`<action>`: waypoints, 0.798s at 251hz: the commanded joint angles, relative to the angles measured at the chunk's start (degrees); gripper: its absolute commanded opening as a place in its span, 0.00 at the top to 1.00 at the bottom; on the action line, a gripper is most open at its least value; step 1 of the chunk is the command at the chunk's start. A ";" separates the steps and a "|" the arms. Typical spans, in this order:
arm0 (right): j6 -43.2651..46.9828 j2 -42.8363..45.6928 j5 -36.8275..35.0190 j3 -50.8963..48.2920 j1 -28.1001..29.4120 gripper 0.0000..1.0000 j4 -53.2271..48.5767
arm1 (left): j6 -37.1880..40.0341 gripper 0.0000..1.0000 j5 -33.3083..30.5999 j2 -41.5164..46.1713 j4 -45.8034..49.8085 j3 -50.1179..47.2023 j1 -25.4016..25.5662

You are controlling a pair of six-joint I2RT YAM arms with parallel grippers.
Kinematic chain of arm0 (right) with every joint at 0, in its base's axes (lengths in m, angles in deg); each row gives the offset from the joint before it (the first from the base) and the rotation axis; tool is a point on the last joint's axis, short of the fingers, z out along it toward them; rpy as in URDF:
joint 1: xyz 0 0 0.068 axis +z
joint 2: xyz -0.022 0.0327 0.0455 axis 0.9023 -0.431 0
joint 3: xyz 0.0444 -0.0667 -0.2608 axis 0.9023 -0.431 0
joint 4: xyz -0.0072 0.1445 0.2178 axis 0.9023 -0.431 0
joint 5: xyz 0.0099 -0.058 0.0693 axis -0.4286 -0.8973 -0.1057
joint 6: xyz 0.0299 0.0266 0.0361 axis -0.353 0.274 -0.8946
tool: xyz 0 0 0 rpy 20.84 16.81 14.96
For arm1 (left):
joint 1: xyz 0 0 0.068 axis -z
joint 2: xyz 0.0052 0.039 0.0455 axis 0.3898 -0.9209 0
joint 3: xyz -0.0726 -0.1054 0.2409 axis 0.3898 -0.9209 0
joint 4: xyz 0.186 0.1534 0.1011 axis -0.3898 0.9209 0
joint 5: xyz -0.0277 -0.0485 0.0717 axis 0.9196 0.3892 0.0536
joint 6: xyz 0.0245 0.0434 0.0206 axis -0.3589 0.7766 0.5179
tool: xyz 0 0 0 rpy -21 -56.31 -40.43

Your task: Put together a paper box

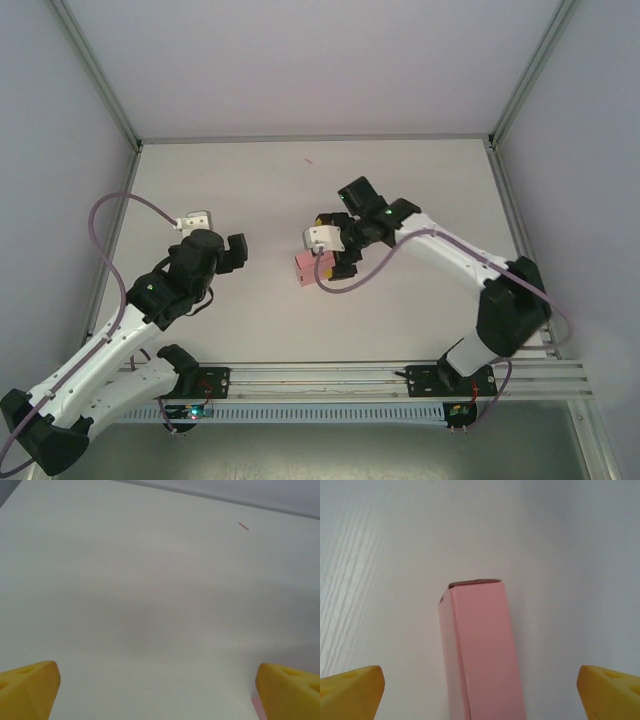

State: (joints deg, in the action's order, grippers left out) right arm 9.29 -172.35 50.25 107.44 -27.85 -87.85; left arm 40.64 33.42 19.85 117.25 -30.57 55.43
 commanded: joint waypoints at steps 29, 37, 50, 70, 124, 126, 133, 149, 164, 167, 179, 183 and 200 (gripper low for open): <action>3.19 -7.18 -14.55 5.10 1.38 0.09 -4.41 | -2.20 0.00 -2.60 0.45 4.87 -0.63 -0.65; 3.11 -8.06 -16.13 5.40 1.73 0.12 -4.21 | -2.29 0.00 -2.68 0.48 5.04 -0.64 -0.67; 3.25 -9.48 -17.83 5.87 2.33 0.17 -4.77 | -2.29 0.00 -2.73 0.50 5.39 -0.60 -0.70; 2.97 -10.80 -20.04 6.11 3.17 0.27 -5.02 | -2.16 0.00 -2.56 0.74 5.81 -0.51 -0.67; -0.31 -8.70 -24.90 4.67 5.18 0.56 -1.65 | -2.74 0.00 -2.39 2.82 6.19 -0.95 -0.66; -0.56 -8.37 -25.26 4.39 5.27 0.57 -1.07 | -2.80 0.00 -2.38 2.94 6.21 -1.00 -0.67; -1.36 -7.17 -27.10 3.36 5.75 0.60 1.36 | -3.05 0.00 -2.49 3.33 6.28 -1.08 -0.63; -3.85 -4.04 -34.10 -0.64 7.32 0.62 9.99 | -3.66 0.00 -3.06 4.18 6.48 -1.29 -0.68; -5.15 -1.48 -42.31 -5.13 9.41 0.62 18.90 | -4.19 0.00 -3.99 5.08 6.48 -1.72 -0.67; -5.50 -1.05 -44.04 -6.18 9.91 0.62 20.94 | -4.25 0.00 -4.24 5.24 6.48 -1.82 -0.67; -5.91 0.15 -50.02 -10.14 11.60 0.62 28.14 | -4.99 0.00 -5.69 5.73 6.63 -2.26 -0.66; -6.03 0.37 -51.59 -11.29 12.11 0.61 30.16 | -5.47 0.00 -6.37 5.84 6.79 -2.35 -0.68; -7.83 0.33 -57.25 -15.45 13.67 0.61 38.01 | -6.50 0.00 -8.20 5.81 7.52 -2.63 -0.76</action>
State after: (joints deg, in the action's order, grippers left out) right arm 5.75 -173.22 9.57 98.26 -16.96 -69.29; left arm 37.29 30.69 25.05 121.84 -32.16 55.43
